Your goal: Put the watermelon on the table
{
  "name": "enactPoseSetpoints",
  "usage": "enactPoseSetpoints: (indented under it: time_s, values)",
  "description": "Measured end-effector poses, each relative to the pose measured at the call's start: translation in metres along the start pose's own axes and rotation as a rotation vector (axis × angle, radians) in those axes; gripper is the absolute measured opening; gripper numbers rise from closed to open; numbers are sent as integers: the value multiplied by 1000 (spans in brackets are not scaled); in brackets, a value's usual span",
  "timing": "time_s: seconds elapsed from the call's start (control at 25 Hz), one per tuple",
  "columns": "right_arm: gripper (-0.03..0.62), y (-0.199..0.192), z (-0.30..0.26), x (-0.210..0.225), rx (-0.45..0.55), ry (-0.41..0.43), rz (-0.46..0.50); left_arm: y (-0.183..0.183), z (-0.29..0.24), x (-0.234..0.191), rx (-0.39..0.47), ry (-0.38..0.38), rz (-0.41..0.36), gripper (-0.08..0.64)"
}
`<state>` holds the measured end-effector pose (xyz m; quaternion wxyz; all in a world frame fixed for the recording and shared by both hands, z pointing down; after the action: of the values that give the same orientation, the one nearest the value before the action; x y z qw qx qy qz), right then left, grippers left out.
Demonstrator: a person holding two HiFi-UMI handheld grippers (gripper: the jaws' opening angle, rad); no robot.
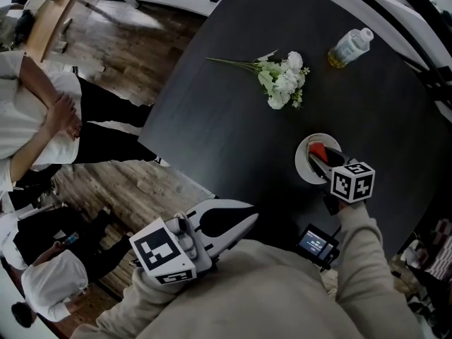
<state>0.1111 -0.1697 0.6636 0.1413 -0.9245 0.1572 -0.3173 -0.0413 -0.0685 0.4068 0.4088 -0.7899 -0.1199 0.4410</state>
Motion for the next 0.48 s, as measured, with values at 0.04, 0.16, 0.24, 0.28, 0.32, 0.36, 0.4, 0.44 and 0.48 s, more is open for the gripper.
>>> enactPoseSetpoints:
  time_s: [0.04,0.16,0.24,0.28,0.32,0.36,0.4,0.44,0.48]
  values:
    - [204,0,0,0,4,3,-4,0,1,0,0,0,0,3]
    - [207,1,1,-2,11,13,-6,0,1,-1,0,0,-2,3]
    - [207,0,0,-2,7,9,-1,0,1,-1,-2,0,-1,3]
    - [207,-1,0,-1,5,4,1,0,1,-1,-2,-1,-1,3]
    - [207,-1,0,0,5,-1,3,0,1,0,-1,-3,-2,3]
    - [213,-1,0,0,7,-6,3,0,1,0,-1,-4,-3,3]
    - [233,-1,0,1,10,-10,3,0,1,0,0,-5,-3,3]
    - [242,0,0,1,14,-13,3,1,1,-1,0,-6,-3,3]
    - [247,0,0,1,17,-13,2,1,1,-1,1,-6,-2,3]
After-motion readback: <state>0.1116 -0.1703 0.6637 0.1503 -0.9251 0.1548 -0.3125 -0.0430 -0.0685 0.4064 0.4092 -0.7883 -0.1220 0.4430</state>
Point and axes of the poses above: the fingertips, and each gripper's own axes: z backward along the fingers, x to its right, y out of its top, the point moved 1 cm from there along z, backward along the fingers, and after that the axes turned 6 degrees about -z, right-handed, at the moved point
